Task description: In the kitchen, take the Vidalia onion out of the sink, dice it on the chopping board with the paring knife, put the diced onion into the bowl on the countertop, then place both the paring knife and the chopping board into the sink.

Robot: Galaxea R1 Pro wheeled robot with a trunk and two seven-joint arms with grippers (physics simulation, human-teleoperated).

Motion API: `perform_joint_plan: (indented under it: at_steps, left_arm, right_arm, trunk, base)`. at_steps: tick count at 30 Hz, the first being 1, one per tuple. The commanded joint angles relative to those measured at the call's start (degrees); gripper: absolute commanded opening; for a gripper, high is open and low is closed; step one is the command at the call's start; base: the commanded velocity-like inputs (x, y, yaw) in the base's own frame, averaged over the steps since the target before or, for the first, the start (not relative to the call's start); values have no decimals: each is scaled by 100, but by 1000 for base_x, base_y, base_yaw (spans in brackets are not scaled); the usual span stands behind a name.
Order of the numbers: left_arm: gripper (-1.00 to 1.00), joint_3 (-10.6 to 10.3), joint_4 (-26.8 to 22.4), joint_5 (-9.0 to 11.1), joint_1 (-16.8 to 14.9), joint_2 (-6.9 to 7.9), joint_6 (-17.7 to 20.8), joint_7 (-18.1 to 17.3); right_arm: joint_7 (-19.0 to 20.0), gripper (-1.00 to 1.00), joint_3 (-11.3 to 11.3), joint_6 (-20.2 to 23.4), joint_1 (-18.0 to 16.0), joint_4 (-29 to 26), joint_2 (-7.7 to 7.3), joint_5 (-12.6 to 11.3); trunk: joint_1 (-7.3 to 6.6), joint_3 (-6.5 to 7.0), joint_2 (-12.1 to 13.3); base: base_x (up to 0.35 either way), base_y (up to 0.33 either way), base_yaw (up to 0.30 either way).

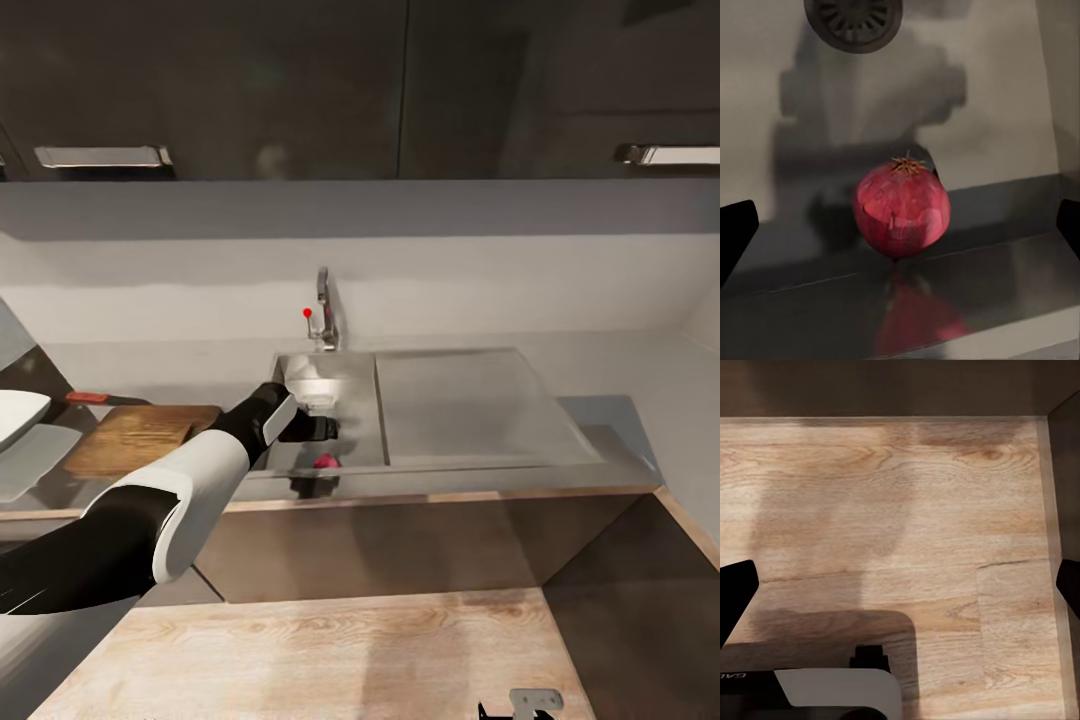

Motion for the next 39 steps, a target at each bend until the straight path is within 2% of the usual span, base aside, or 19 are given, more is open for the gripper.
perform_joint_plan:
  at_steps: [1, 19, 39]
  left_arm:
    - [100, -47, -3, 51, -1, 3, 22, 19]
    - [100, -53, 0, 44, 164, 9, 11, 38]
    - [100, -63, -1, 7, 392, 65, 11, 72]
  right_arm:
    - [-28, 100, -32, -17, -5, 4, 3, 60]
    - [-27, 100, -33, -17, -6, 4, 1, 60]
    - [-34, 100, -30, -17, -6, 4, -2, 60]
  trunk:
    - [4, -20, -11]
    - [4, -185, -11]
    - [4, -368, -11]
  base:
    - [88, -58, 0]
    - [187, -115, 0]
    - [-13, 23, 0]
